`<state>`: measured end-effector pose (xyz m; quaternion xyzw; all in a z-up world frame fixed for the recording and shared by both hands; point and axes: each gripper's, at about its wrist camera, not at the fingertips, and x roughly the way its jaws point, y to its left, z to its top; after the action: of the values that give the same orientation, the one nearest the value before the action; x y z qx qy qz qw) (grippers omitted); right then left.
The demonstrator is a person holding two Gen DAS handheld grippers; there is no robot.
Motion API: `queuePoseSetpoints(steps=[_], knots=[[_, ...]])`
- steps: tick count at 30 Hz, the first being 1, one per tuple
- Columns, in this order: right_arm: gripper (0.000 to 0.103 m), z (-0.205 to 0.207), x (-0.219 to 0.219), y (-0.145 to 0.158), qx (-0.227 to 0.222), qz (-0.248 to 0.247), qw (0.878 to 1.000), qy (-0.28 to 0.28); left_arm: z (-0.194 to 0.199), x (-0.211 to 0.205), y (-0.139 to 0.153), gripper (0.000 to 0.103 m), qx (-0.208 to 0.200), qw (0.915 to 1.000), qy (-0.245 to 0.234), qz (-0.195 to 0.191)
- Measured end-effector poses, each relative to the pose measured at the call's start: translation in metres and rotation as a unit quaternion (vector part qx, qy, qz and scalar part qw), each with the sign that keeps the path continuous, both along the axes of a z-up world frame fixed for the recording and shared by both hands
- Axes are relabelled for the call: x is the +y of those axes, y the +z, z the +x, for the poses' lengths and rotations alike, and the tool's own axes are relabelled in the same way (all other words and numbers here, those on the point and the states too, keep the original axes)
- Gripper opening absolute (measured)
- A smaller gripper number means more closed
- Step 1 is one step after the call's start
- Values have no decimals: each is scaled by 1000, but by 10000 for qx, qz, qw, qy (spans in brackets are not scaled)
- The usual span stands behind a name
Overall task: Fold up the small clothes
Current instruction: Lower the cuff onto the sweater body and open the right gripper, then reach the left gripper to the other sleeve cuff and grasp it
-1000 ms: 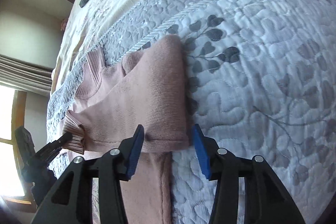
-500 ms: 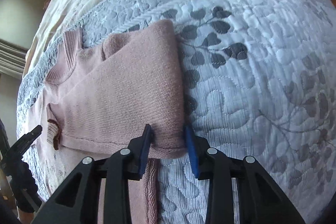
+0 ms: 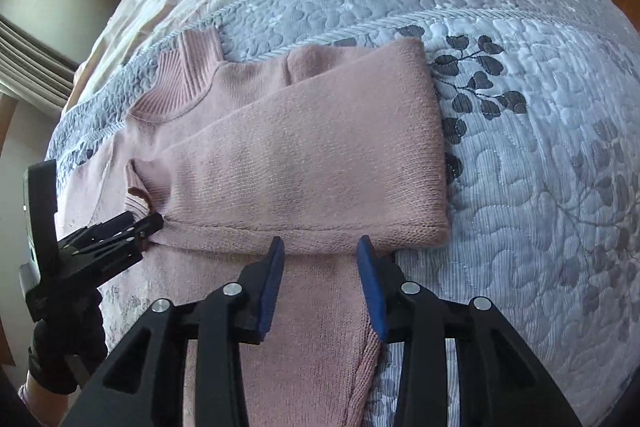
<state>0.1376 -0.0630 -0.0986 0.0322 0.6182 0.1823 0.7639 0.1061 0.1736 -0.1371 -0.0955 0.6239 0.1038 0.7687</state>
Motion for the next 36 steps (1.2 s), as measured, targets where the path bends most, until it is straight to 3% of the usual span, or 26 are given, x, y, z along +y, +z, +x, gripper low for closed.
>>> queuePoseSetpoints(steps=[2, 4, 5, 8, 13, 16, 20, 25, 27, 31, 33, 36], knots=[[38, 1, 3, -5, 28, -8, 10000, 34, -1, 3, 3, 33, -92, 9999, 24, 34], [38, 3, 8, -10, 63, -12, 10000, 41, -3, 17, 9, 11, -218, 9988, 213, -377], [38, 3, 8, -12, 82, -18, 10000, 40, -5, 27, 13, 8, -284, 9970, 377, -611], [38, 5, 9, -14, 98, -8, 9999, 31, -17, 56, 34, 8, -563, 9938, 668, -686], [39, 6, 14, -7, 16, 27, 9999, 125, -40, 108, 62, 13, -764, 9902, 1163, -154], [39, 5, 26, 0, -41, 233, 9994, 238, -45, 121, 69, 14, -841, 9882, 1274, -146], [39, 5, 47, -5, 8, 267, 9990, 358, -34, 100, 55, 27, -779, 9910, 1002, -435], [38, 9, 62, -32, 260, 28, 9991, 337, -24, 89, 5, 28, -261, 9947, 779, -616], [38, 11, 64, -39, 294, -1, 9991, 309, -25, 90, -3, 28, -264, 9952, 694, -634], [40, 11, 68, -30, 250, -14, 9994, 245, -35, 105, 12, 29, -454, 9926, 729, -859], [40, 6, 74, -20, 194, 112, 9994, 250, -52, 123, 26, 40, -614, 9904, 913, -833], [42, -8, 91, -6, 151, 327, 9987, 369, -90, 161, 43, 45, -757, 9863, 1292, -691]])
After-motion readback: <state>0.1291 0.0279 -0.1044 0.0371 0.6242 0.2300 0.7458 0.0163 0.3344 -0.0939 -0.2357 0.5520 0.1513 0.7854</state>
